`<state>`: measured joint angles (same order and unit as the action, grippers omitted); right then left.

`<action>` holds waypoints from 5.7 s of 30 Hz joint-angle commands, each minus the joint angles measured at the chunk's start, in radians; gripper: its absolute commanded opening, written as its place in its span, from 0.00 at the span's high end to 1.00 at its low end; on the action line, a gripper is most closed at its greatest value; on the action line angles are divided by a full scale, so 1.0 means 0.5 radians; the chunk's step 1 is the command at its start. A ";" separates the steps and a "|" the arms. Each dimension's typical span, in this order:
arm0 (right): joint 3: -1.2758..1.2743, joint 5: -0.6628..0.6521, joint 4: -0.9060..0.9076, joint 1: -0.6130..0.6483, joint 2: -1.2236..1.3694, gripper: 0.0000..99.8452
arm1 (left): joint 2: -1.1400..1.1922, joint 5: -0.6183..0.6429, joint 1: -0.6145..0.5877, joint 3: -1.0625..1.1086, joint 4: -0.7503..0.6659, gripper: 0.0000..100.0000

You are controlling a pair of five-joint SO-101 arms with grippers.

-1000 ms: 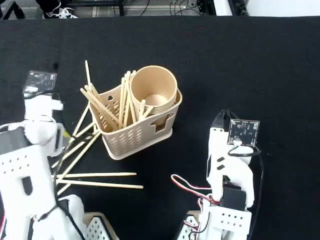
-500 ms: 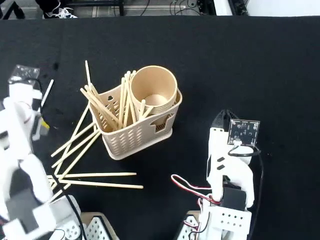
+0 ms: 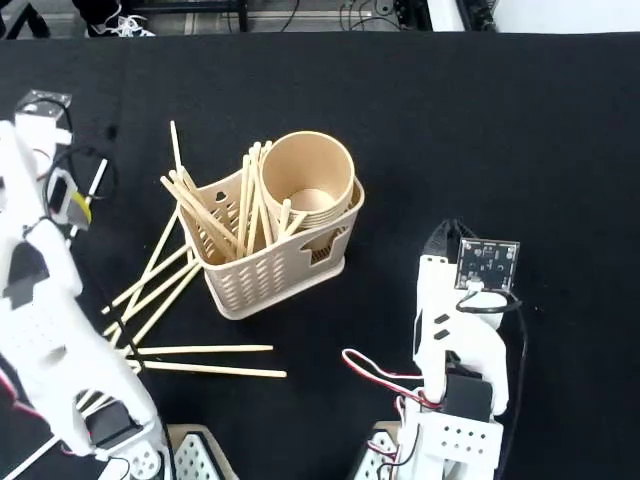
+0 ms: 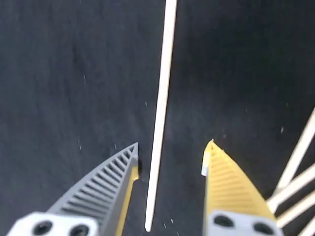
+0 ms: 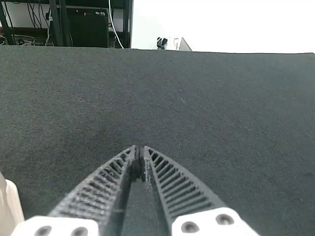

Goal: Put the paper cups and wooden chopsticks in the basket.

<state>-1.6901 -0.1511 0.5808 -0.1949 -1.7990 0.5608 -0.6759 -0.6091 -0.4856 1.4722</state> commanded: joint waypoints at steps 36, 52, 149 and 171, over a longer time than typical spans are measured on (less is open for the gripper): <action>0.020 -0.018 -0.009 -0.015 -0.091 0.99 | 1.126 1.062 -0.241 -2.343 0.583 0.97; 0.014 -0.018 -0.012 -0.009 -0.091 0.99 | -0.089 1.056 -0.253 -0.649 0.574 0.97; 0.023 -0.018 -0.009 -0.021 -0.094 0.99 | -2.544 -0.215 0.376 3.092 -0.730 0.77; 0.023 -0.018 -0.006 -0.021 -0.094 0.99 | -2.234 -0.218 0.330 3.224 -1.258 0.97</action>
<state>-1.6901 -0.1511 0.5808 -0.1964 -1.7990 -0.4902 -0.7802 -0.4327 1.1347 0.8447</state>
